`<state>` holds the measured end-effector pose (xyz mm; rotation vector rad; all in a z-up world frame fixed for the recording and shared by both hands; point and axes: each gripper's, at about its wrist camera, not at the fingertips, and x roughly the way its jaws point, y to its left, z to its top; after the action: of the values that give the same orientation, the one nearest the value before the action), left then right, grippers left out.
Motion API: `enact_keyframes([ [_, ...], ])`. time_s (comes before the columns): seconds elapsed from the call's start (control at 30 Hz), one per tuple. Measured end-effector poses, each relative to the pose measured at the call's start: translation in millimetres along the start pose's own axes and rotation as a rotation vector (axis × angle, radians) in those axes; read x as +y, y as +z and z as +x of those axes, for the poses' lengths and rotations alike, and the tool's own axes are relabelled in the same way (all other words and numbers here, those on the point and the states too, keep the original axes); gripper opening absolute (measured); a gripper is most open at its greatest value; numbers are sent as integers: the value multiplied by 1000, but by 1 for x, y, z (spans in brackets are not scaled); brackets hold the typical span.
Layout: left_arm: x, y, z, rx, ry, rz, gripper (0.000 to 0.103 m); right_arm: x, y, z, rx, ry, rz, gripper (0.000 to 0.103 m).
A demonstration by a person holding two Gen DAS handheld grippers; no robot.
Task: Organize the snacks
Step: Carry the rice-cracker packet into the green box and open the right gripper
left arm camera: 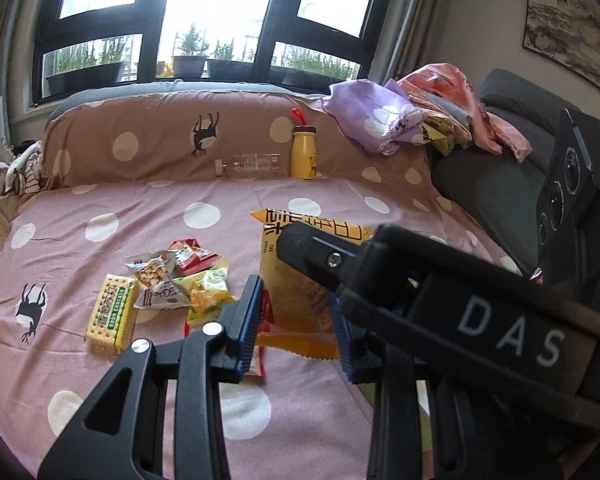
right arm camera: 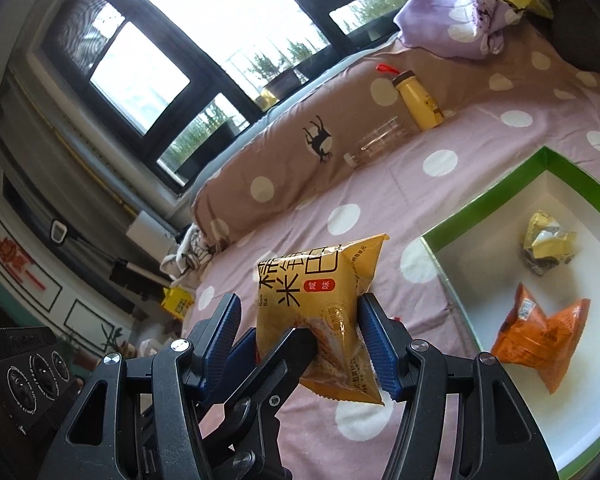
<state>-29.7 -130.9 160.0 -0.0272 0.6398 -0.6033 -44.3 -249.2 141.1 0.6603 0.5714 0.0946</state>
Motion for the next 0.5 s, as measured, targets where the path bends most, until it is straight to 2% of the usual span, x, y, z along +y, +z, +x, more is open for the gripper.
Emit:
enact_keyframes([
  [0.33,-58,10,46,55,-105,117,32,-64,21,-31,-94,-72,168,64],
  [0.5,-80,8,64,94,-155,154,32,-90,25,-41,-110,-118,247,64],
])
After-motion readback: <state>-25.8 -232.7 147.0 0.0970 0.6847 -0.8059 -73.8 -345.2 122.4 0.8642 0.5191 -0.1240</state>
